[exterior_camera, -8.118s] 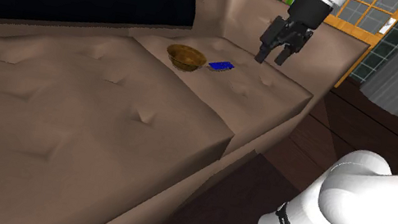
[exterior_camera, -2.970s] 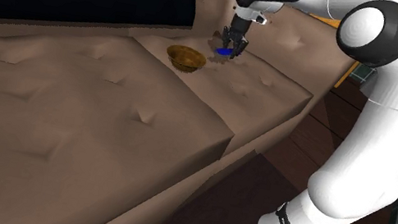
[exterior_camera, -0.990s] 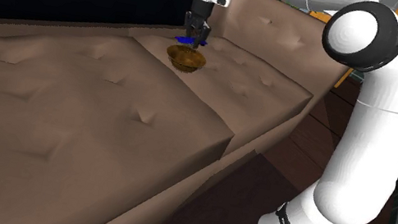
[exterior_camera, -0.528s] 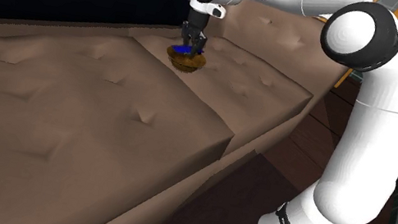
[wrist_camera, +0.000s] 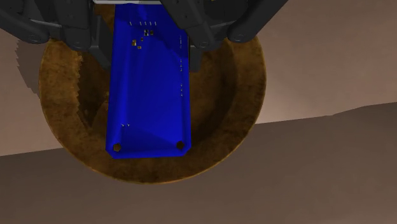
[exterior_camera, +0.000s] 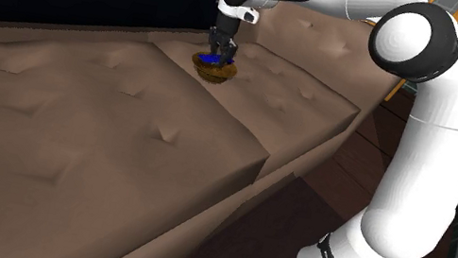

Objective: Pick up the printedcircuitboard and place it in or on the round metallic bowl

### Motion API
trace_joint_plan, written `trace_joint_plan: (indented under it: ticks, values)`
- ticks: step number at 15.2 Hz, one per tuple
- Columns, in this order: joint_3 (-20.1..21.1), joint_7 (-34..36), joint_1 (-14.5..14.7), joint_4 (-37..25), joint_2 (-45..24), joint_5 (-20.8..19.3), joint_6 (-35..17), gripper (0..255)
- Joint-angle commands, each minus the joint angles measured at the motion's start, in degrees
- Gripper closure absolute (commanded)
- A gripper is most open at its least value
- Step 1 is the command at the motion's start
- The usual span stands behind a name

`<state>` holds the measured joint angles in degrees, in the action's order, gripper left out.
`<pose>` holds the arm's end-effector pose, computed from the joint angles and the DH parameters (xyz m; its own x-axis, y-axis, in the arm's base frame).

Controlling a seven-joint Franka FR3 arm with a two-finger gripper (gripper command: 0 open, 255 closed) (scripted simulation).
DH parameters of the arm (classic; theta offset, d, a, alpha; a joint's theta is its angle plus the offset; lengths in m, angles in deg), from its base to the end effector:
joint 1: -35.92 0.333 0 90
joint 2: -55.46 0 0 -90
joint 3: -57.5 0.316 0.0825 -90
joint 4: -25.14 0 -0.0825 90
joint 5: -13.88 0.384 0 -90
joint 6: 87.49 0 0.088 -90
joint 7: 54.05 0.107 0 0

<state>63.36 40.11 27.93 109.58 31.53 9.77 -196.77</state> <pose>0.6824 -0.0410 0.4413 -0.0959 -0.9951 0.0253 -0.9952 0.0954 -0.0199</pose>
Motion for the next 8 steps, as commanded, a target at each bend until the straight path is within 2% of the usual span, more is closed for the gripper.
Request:
trace_joint_plan:
  ticks: [1, 6, 8]
  values:
    - [0.0, 0.0, 0.0, 0.0, 0.0, 0.0, 0.0, 0]
    - [0.0, 0.0, 0.0, 0.0, 0.0, 0.0, 0.0, 0]
    - [0.07, -0.09, 0.09, -3.06, 0.53, 0.1, 3.58, 0]
